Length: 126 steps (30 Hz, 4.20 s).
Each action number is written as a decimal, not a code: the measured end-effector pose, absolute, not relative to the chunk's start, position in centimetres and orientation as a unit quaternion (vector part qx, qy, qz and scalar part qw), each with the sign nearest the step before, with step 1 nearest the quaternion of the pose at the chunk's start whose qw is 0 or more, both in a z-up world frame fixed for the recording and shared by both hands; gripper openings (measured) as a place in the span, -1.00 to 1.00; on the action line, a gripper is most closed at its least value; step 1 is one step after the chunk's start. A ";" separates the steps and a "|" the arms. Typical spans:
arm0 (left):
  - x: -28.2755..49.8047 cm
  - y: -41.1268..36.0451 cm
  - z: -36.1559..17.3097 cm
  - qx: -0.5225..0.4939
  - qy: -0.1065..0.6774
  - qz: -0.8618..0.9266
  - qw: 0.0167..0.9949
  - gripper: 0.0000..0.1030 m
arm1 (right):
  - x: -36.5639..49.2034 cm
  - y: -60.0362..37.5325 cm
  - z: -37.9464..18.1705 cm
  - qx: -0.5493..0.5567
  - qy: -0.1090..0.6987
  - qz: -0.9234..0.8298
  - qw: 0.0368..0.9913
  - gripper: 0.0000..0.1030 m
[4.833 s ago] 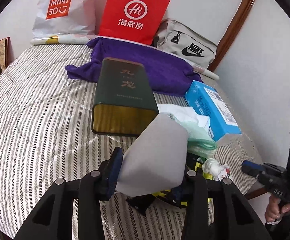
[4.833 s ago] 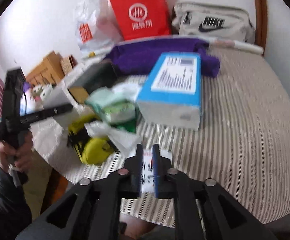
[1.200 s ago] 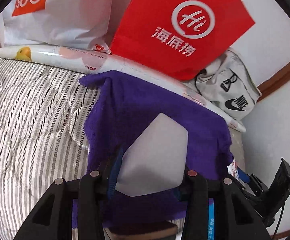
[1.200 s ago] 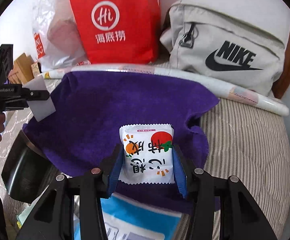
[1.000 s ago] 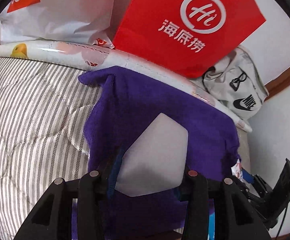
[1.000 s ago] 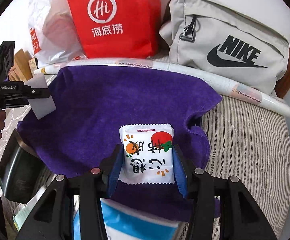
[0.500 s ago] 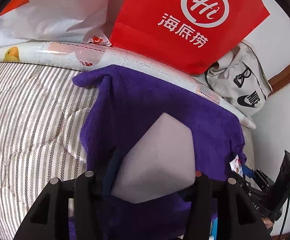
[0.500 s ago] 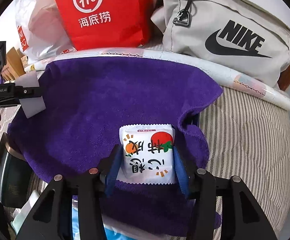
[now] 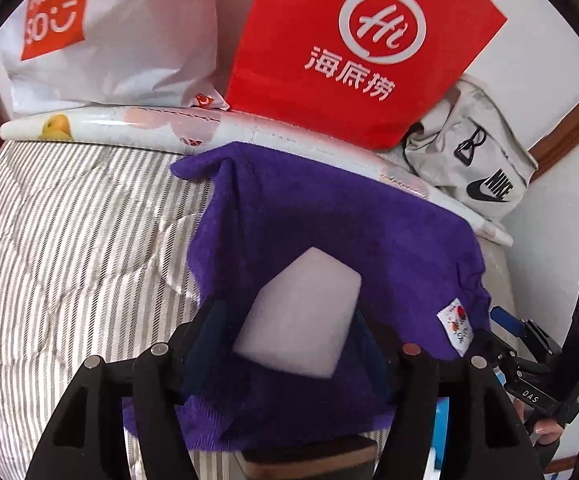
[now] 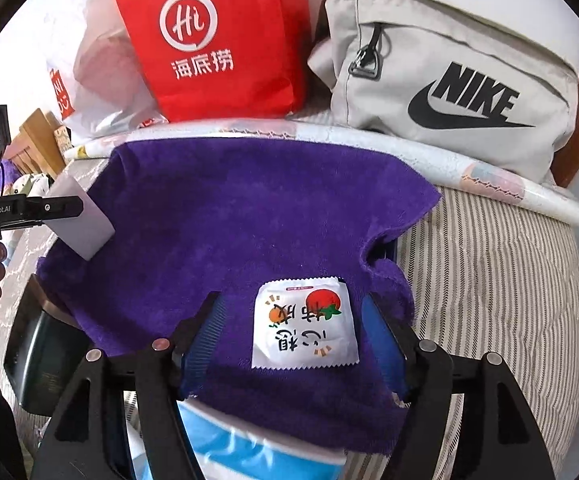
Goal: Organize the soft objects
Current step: 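Open the right tool to drop the packet while the left tool releases the sponge on the towel, then grasp the white crumpled cloth with the right tool while the left tool grasps the white glove, then lift the white glove with the left tool while the right tool holds the white cloth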
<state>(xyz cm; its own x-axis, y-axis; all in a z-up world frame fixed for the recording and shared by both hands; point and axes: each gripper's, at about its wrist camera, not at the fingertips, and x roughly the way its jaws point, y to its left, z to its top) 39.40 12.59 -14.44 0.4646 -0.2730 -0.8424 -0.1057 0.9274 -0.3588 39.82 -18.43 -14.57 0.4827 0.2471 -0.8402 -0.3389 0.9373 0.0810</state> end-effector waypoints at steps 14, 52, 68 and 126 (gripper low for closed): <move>31.6 13.3 -9.9 -0.167 0.465 -0.040 0.868 0.21 | 34.0 -20.3 -10.8 -0.006 0.443 0.161 0.882 0.37; 12.3 7.9 -14.1 -0.134 0.486 -0.074 0.861 0.21 | 13.2 -20.0 -10.7 -0.035 0.468 0.183 0.864 0.51; 13.9 8.1 -16.1 -0.150 0.495 -0.075 0.853 0.21 | 11.5 -16.1 -15.3 -0.041 0.416 0.284 0.863 0.23; 16.6 2.1 -13.2 -0.165 0.462 -0.146 0.859 -0.79 | 12.8 -25.1 -15.5 0.016 0.379 0.204 0.902 -0.47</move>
